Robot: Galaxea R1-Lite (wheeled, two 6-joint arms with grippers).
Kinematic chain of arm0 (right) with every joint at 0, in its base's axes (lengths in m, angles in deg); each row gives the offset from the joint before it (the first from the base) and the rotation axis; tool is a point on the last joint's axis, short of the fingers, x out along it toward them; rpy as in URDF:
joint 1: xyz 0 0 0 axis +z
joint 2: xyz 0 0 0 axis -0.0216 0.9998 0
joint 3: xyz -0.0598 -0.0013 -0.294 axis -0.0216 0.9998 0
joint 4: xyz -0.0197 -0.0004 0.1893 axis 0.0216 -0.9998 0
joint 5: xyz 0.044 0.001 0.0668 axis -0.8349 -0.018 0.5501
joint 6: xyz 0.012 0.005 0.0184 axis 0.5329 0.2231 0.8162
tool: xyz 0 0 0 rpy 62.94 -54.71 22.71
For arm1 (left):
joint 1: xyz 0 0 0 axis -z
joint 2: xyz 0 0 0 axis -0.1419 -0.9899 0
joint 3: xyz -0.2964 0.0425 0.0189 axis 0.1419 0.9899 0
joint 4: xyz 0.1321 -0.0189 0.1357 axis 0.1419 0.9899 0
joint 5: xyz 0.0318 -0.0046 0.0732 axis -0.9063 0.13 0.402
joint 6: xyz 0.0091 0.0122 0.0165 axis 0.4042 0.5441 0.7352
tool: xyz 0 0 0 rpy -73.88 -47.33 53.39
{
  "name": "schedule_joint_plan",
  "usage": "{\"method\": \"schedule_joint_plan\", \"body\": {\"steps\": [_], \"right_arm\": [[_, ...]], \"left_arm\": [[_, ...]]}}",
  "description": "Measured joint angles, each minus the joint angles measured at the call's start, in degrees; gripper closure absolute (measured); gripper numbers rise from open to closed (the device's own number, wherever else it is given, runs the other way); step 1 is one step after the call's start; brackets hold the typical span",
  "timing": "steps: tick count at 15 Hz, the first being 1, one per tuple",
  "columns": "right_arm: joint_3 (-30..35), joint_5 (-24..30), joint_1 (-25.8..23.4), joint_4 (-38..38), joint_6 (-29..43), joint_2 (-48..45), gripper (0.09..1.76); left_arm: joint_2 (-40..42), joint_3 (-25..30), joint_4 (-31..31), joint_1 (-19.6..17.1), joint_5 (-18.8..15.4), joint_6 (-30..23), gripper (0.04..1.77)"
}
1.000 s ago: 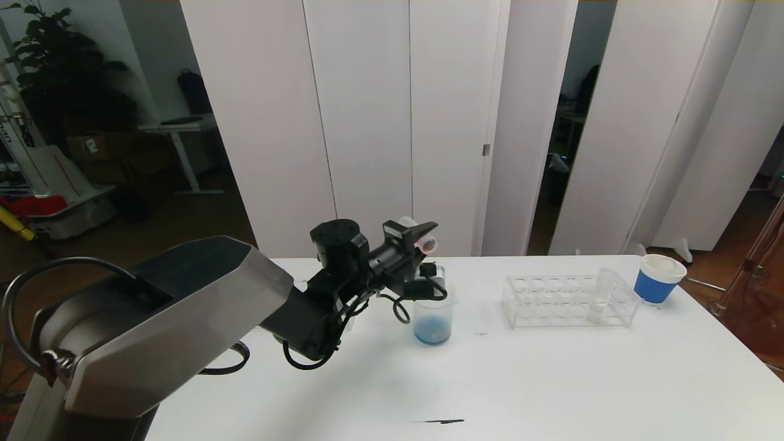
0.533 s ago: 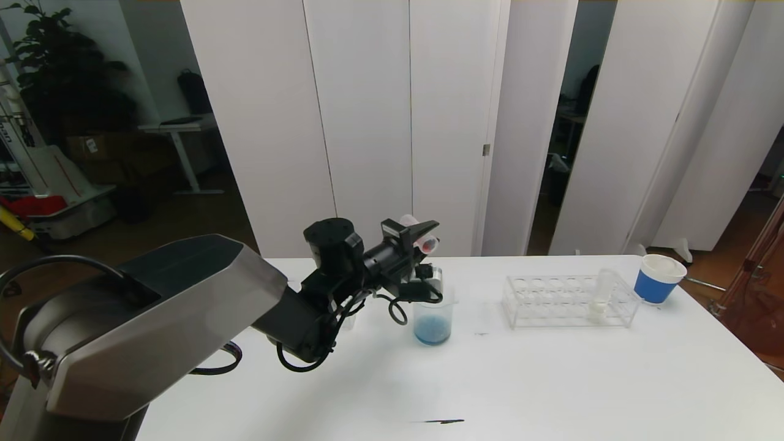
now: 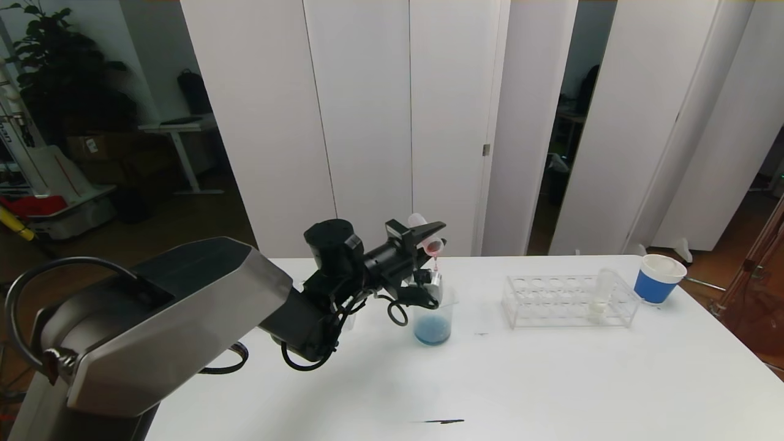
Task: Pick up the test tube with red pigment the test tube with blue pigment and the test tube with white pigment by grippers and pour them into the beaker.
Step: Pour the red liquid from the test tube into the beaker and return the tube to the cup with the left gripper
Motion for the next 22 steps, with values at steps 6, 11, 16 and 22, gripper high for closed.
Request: {"method": "schedule_joint_plan", "body": {"steps": [6, 11, 16, 22], "right_arm": [[0.00, 0.00, 0.00, 0.00, -0.04, 0.00, 0.10], [0.00, 0.00, 0.00, 0.00, 0.00, 0.00, 0.10], [0.00, 0.00, 0.00, -0.02, -0.04, 0.00, 0.10], [0.00, 0.00, 0.00, -0.02, -0.02, 0.00, 0.10]], "left_arm": [[-2.47, -3.00, -0.07, -0.11, -0.44, 0.10, 1.21], [-3.56, -4.02, -0.29, -0.05, -0.54, 0.23, 1.21], [-3.86, -4.57, -0.83, -0.09, -1.12, 0.34, 1.21], [-4.29, -4.68, -1.60, -0.49, -2.12, 0.32, 1.21]]}}
